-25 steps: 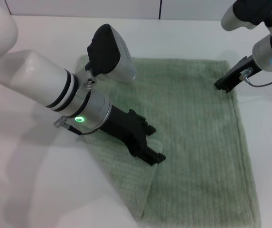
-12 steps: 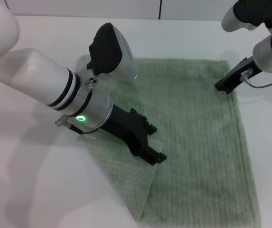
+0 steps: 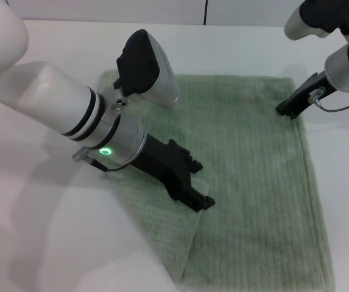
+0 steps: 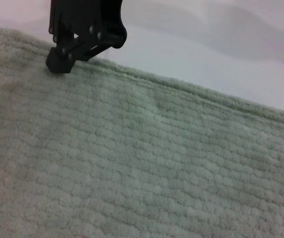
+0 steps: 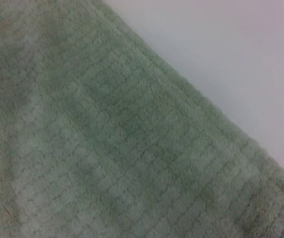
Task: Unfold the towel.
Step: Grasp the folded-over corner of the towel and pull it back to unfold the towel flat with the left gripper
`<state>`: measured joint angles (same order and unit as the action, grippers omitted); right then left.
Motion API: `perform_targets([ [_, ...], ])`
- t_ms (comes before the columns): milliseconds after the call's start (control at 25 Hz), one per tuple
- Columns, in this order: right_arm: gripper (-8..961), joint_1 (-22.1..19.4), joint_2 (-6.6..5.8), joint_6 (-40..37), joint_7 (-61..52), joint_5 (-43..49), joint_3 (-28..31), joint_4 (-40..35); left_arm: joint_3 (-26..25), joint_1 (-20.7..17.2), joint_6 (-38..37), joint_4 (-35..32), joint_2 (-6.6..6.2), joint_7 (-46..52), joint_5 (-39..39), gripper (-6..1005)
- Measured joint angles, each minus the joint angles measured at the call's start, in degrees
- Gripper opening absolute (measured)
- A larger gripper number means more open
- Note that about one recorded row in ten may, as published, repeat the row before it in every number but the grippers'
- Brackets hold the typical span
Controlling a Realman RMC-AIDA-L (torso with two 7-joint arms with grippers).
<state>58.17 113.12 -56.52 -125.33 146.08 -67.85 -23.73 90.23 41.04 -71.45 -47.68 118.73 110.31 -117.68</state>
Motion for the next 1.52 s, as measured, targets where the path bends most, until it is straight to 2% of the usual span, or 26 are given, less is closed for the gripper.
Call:
perform_targets([
  [560, -1, 0.0, -0.18, 0.5, 0.0, 0.1, 0.0, 0.9, 0.0, 0.4, 0.6, 0.1, 0.01, 0.0, 0.0, 774],
  [840, 0, 0.1, -0.19, 0.5, 0.0, 0.1, 0.0, 0.9, 3.5, 1.1, 3.3, 1.2, 0.09, 0.0, 0.0, 772],
  [1240, 0, 0.0, -0.18, 0.5, 0.0, 0.1, 0.0, 0.9, 3.6, 1.5, 3.0, 1.4, 0.10, 1.2, -1.3, 770],
  [1520, -1, 0.0, -0.21, 0.5, 0.0, 0.1, 0.0, 0.9, 3.4, 1.5, 2.7, 1.5, 0.10, 1.7, -1.7, 552],
])
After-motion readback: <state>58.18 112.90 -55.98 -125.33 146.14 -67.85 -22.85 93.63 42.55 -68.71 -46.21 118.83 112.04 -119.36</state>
